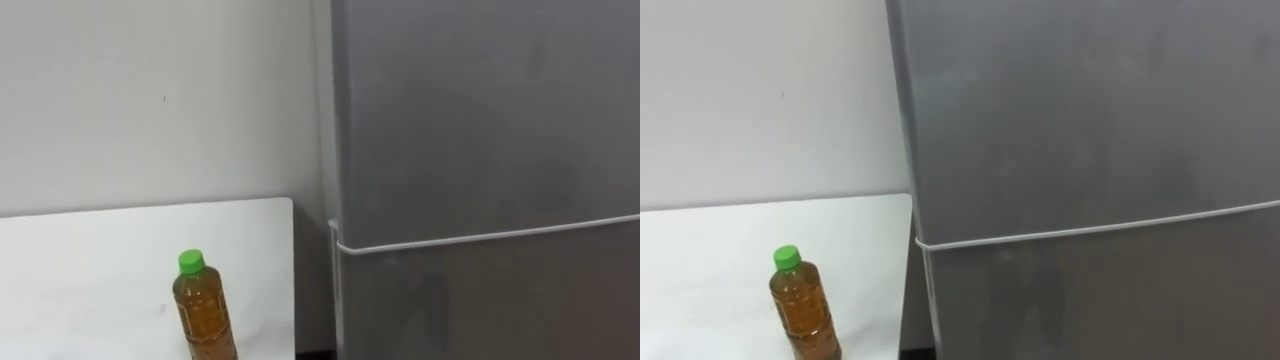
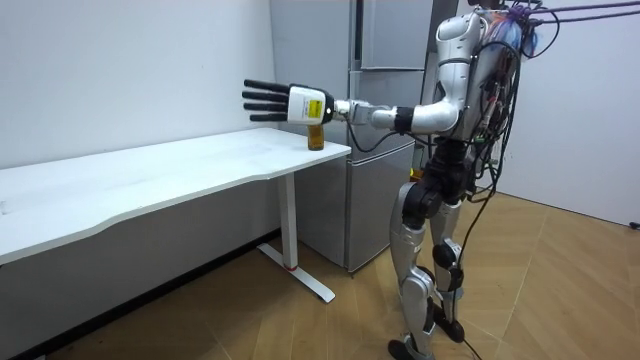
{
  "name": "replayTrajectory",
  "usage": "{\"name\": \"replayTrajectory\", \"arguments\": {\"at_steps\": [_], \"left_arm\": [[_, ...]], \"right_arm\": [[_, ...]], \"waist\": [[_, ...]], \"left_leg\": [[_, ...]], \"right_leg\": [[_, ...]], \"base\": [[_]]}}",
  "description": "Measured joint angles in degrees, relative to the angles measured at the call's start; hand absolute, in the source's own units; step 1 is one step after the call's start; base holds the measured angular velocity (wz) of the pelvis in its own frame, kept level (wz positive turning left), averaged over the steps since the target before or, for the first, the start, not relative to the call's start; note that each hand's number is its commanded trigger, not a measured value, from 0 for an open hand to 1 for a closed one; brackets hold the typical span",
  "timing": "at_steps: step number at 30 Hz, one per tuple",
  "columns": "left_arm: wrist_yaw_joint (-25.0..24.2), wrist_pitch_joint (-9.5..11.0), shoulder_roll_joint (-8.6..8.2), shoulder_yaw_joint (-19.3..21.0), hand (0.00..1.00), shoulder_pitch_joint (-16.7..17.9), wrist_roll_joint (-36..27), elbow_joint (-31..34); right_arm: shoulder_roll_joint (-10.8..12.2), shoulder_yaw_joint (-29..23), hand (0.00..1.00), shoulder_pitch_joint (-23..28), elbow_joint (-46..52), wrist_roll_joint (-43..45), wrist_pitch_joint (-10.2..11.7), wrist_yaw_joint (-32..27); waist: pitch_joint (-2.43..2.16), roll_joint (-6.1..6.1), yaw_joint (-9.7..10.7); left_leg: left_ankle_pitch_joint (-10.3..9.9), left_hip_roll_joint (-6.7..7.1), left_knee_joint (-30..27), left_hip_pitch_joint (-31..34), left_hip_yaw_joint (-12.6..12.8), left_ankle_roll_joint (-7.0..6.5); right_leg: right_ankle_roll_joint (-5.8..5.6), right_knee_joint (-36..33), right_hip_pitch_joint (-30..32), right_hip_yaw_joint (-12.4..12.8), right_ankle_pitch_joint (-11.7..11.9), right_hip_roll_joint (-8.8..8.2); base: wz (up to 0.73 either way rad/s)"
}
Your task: Put the bottle in the upper fridge
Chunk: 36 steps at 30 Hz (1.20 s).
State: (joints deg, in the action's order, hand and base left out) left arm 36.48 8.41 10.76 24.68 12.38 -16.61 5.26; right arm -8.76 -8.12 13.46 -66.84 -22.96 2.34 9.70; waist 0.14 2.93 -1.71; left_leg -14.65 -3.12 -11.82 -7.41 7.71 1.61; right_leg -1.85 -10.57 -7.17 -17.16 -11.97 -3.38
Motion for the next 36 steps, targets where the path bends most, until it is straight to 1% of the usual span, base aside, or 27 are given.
{"name": "replayTrajectory", "arguments": {"at_steps": [1,4,6,9,11,13,14,15,17,19,21,22,24,25,27,30,31,34,36], "left_arm": [[0.1,0.1,0.01,0.0,0.00,-0.9,0.0,0.7],[-0.6,0.1,0.02,-0.2,0.00,-2.9,-0.2,3.5],[-2.2,0.1,0.02,-0.5,0.00,-3.1,-0.2,6.8],[-4.0,0.3,0.02,-1.5,0.00,-3.3,-0.2,8.8],[-6.0,0.3,0.02,-2.7,0.00,-3.4,-0.3,9.0],[-8.0,0.2,0.02,-4.2,0.00,-3.9,-2.0,9.0],[-9.4,0.0,0.01,-5.4,0.00,-4.5,-2.0,9.0],[-10.2,-0.2,0.01,-6.1,0.00,-5.0,-2.1,9.1],[-13.5,-1.2,-0.16,-8.6,0.00,-7.6,-4.2,9.1],[-16.2,-1.4,-0.19,-9.6,0.00,-9.1,-6.1,9.1],[-18.6,-1.9,-0.20,-10.5,0.00,-10.4,-8.8,9.2],[-19.2,-2.0,-0.20,-10.7,0.00,-10.7,-9.1,9.2],[-21.3,-2.2,-0.22,-11.9,0.00,-11.2,-9.3,9.2],[-21.8,-2.3,-0.24,-12.4,0.00,-11.4,-9.2,9.2],[-23.4,-3.1,-0.27,-14.3,0.00,-12.1,-9.3,9.2],[-27.0,-5.9,-0.78,-18.0,0.00,-14.0,-9.1,9.2],[-27.6,-6.3,-0.85,-18.4,0.00,-14.4,-9.1,9.2],[-30.0,-7.6,-1.16,-19.3,0.00,-15.8,-9.1,9.2],[-31.0,-8.5,-1.28,-19.4,0.00,-16.6,-9.1,9.2]], "right_arm": [[0.2,0.0,0.00,-0.1,0.0,0.0,0.1,-0.4],[0.3,0.1,0.00,-0.2,0.1,0.8,0.1,-0.3],[0.5,0.1,0.00,-0.5,0.1,0.8,0.1,-0.1],[0.5,0.0,0.00,-0.7,0.1,0.8,0.1,0.3],[0.5,0.0,0.00,-1.1,0.0,0.8,0.1,0.4],[0.6,0.1,0.00,-1.6,-0.2,0.8,0.1,0.4],[0.7,0.2,0.00,-2.2,-0.5,0.8,0.0,0.4],[0.8,0.3,0.00,-2.1,-0.6,0.8,0.0,0.4],[0.8,0.7,0.00,-2.3,-0.7,0.7,-0.5,0.4],[0.8,0.8,0.00,-2.4,-0.5,0.7,-0.6,0.4],[0.9,1.1,0.00,-2.8,-0.5,0.7,-0.6,0.4],[0.9,1.1,0.00,-2.9,-0.5,0.8,-0.6,0.4],[1.0,1.1,0.00,-3.2,-0.5,0.8,-0.5,0.5],[1.0,1.1,0.00,-3.3,-0.5,0.8,-0.5,0.5],[1.1,1.2,0.00,-3.3,-0.4,0.7,-0.6,0.5],[1.1,1.2,0.00,-3.9,-0.4,0.8,-1.3,0.5],[1.1,1.2,0.00,-4.0,-0.4,0.9,-1.3,0.5],[1.1,1.2,0.00,-4.5,-0.5,1.0,-1.9,0.6],[1.1,1.1,0.00,-4.6,-0.7,0.9,-2.0,1.0]], "waist": [[-0.01,0.03,0.0],[0.02,-0.36,0.1],[0.08,-0.54,0.7],[0.11,-0.54,1.7],[0.13,-0.72,2.4],[0.28,-0.76,3.2],[0.49,-0.99,3.5],[0.55,-1.12,3.6],[0.69,-1.37,3.7],[0.66,-1.46,3.9],[0.63,-1.43,4.9],[0.64,-1.42,5.2],[0.64,-1.41,6.5],[0.64,-1.41,6.7],[0.63,-1.39,7.2],[0.62,-1.32,8.0],[0.62,-1.31,8.1],[0.59,-1.10,9.2],[0.41,-0.76,9.7]], "left_leg": [[0.0,0.00,0.0,0.0,0.0,0.00],[0.0,-0.01,0.0,-0.1,0.0,0.00],[0.0,0.00,0.0,-0.2,0.0,0.00],[0.0,-0.01,0.0,-0.2,0.1,0.00],[0.0,-0.04,0.0,-0.3,0.1,0.00],[0.0,-0.04,0.0,-0.3,0.1,0.00],[0.0,-0.03,0.0,-0.3,0.1,0.00],[0.0,-0.03,0.0,-0.3,0.0,0.00],[0.0,-0.03,0.0,-0.2,0.3,0.00],[0.0,-0.04,0.0,-0.2,0.7,0.00],[0.0,-0.05,0.0,-0.4,1.1,-0.01],[0.0,-0.05,0.0,-0.4,1.1,-0.01],[0.0,-0.08,0.1,-0.4,1.2,-0.01],[0.0,-0.09,0.1,-0.4,1.2,-0.01],[0.0,-0.10,0.1,-0.4,1.2,-0.01],[0.0,-0.11,0.1,-0.6,1.2,-0.01],[0.0,-0.12,0.1,-0.6,1.2,-0.01],[0.0,-0.13,0.1,-0.8,1.2,-0.01],[0.0,-0.13,0.1,-1.0,1.4,-0.01]], "right_leg": [[0.00,0.0,0.0,0.0,0.0,0.00],[0.00,0.0,-0.2,0.0,0.0,0.01],[-0.01,0.0,-0.2,0.1,0.0,0.01],[-0.01,-0.1,-0.2,0.1,0.0,-0.01],[-0.01,-0.1,-0.3,0.0,0.0,0.00],[-0.01,-0.1,-0.5,-0.2,0.0,-0.02],[-0.01,-0.1,-0.7,0.0,0.0,-0.02],[-0.01,-0.1,-0.7,0.1,0.0,-0.02],[-0.01,-0.1,-0.5,0.6,0.0,0.05],[-0.01,-0.1,-0.2,1.3,0.0,0.11],[-0.01,-0.3,-0.1,1.8,0.0,0.12],[-0.01,-0.3,-0.1,2.0,0.1,0.14],[0.00,-0.3,-0.2,2.3,0.1,0.22],[0.01,-0.3,-0.2,2.5,0.1,0.25],[0.03,-0.1,-0.2,2.5,0.1,0.30],[0.03,-0.1,-0.1,2.6,0.1,0.32],[0.03,-0.1,-0.1,2.7,0.1,0.34],[0.04,-0.1,-0.1,3.0,0.1,0.41],[0.07,-0.1,-0.1,3.2,0.1,0.42]], "base": [[0.00],[0.00],[0.00],[0.00],[0.00],[0.04],[0.00],[0.00],[-0.05],[-0.14],[-0.12],[-0.09],[-0.07],[-0.05],[0.00],[-0.01],[-0.07],[-0.07],[-0.09]]}}
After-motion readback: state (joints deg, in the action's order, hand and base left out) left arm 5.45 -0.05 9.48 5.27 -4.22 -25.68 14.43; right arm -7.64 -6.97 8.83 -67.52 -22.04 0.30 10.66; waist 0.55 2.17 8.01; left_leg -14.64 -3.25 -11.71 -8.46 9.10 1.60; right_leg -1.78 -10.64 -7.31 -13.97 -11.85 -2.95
